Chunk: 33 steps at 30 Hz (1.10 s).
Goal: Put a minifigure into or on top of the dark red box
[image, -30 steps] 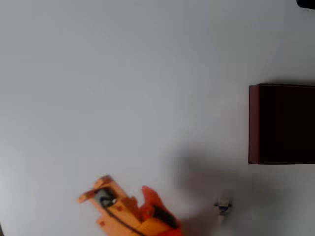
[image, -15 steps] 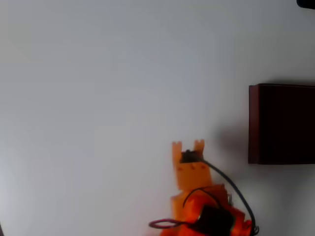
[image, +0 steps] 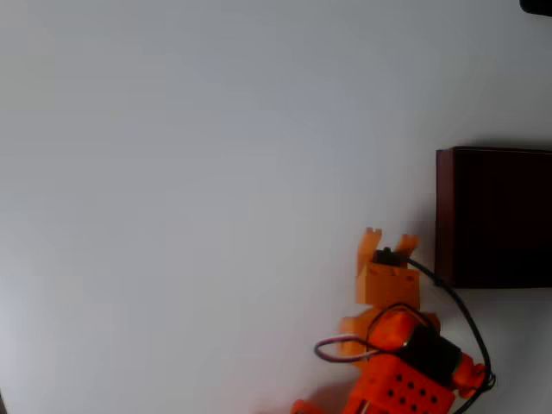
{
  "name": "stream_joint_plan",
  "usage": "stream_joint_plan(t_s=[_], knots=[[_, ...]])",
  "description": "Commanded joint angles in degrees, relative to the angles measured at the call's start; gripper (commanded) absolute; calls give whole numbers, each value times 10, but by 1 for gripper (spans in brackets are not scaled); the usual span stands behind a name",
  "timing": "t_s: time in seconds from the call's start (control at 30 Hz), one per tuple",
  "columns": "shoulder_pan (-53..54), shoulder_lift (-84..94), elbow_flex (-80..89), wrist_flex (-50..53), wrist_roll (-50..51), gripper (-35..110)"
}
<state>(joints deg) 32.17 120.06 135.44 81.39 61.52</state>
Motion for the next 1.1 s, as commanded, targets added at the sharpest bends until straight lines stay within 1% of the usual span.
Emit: stream_joint_plan(t_s=[0.0,0.13,0.33,0.47,0.57,0.63,0.8,1.07], knots=[[60,2,-12,-18,-34,20],[98,-7,5,-53,-89,20],[120,13,69,-120,-171,20],[123,41,86,-119,-196,20],[150,80,117,-112,-221,20],[156,114,134,-110,-224,19],[159,103,134,-105,-224,19],[169,101,144,-80,-187,20]])
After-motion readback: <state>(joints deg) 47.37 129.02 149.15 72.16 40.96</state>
